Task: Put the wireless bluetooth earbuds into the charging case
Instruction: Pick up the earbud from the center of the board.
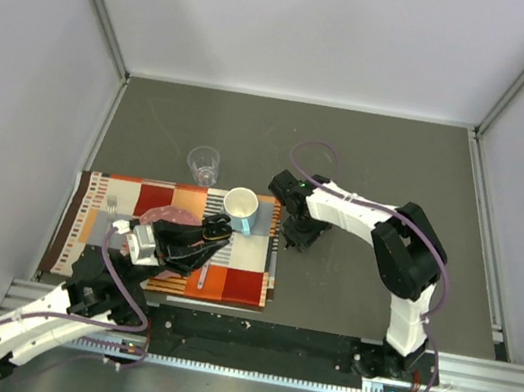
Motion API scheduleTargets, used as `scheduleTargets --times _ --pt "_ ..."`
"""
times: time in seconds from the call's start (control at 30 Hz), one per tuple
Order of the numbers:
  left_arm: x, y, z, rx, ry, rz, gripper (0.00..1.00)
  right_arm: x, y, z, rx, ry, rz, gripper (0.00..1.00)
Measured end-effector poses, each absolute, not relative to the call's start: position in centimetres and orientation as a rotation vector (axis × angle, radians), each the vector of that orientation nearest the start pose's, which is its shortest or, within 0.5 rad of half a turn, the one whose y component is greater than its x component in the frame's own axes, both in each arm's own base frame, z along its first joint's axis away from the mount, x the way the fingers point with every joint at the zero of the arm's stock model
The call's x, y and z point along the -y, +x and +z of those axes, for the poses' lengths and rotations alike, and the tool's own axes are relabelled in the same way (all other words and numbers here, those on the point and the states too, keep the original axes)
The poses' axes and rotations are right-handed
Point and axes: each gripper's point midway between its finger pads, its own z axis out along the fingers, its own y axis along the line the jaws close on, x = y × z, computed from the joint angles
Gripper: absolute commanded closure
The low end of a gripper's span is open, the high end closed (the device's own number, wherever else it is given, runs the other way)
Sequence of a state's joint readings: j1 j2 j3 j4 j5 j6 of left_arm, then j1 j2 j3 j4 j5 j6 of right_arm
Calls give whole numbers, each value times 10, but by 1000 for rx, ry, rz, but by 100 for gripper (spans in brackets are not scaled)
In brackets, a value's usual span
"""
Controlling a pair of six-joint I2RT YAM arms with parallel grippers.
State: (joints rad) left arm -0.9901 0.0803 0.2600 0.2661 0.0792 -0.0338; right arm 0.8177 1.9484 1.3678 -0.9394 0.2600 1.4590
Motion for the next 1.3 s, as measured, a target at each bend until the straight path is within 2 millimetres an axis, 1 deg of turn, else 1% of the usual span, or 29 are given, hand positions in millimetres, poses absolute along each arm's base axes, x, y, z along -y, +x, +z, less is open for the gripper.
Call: scheduleTargets --times 0.27,0.37,0.4,0.73,0.83,0.9,1.03,1.23,1.27,1.3 --pt "199 115 307 -1015 598 -944 100 -267 259 19 -2729 925 -81 59" --pt "199 116 306 -1017 597 -943 100 -266 259 19 -2730 927 -82 61" --pt "199 116 306 -1018 596 -942 100 -266 259 19 -2731 927 -83 65" --pt "199 117 306 -1022 590 -937 100 -266 258 19 -2735 941 -83 67" --pt "198 117 306 -1023 588 -936 100 -266 258 19 -2735 947 -82 69" --pt "198 118 306 -1024 586 -935 100 -266 258 19 -2737 949 -81 73" --pt "198 118 306 -1025 585 -933 100 -266 257 19 -2740 954 -81 74" --pt "197 119 306 -1027 579 -930 100 -266 256 18 -2740 966 -81 81" --pt "197 119 306 -1028 578 -929 100 -266 256 19 -2740 968 -80 86" --pt "197 119 306 -1028 578 -929 100 -266 256 18 -2741 968 -81 89"
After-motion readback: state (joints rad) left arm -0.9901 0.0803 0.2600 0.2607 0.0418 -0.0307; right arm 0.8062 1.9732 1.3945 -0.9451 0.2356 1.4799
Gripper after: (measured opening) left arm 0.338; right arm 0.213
